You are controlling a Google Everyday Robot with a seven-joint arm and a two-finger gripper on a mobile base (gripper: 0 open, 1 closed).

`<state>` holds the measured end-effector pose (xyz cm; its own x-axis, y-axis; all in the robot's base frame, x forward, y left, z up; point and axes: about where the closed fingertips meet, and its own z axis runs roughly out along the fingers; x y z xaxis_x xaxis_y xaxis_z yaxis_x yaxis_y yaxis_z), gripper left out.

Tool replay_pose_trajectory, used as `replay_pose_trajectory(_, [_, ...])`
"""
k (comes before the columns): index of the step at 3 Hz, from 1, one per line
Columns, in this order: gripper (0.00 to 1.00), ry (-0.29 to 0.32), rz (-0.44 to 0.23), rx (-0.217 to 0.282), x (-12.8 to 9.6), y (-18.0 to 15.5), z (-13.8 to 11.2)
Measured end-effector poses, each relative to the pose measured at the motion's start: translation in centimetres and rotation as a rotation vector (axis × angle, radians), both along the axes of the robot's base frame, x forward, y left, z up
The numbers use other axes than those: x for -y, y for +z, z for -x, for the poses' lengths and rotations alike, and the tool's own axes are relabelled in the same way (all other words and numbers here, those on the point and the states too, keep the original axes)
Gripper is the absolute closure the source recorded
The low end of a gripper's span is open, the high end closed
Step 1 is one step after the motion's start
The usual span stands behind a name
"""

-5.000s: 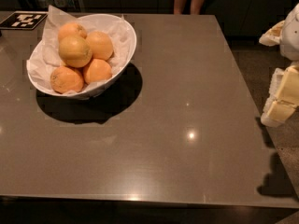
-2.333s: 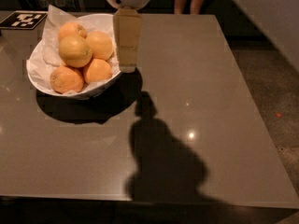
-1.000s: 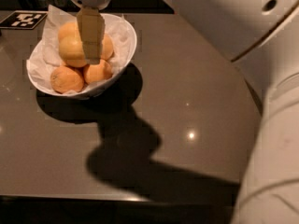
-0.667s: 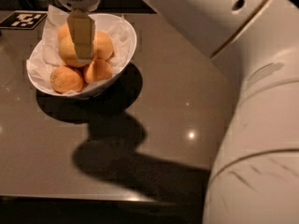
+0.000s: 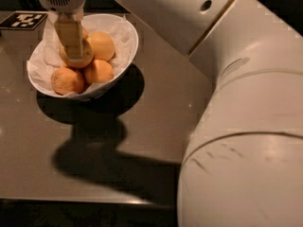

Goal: Pick orange from white bowl

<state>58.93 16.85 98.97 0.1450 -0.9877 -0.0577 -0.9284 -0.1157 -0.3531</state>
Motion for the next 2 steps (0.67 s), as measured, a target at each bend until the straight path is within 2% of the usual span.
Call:
replay_pose_trajectory(1, [0.27, 0.045, -0.018, -0.001, -0.94, 0.09, -0.64])
replay_pose_trajectory(2, [0.27, 0.055, -0.019, -0.003, -1.03, -0.01, -1.3])
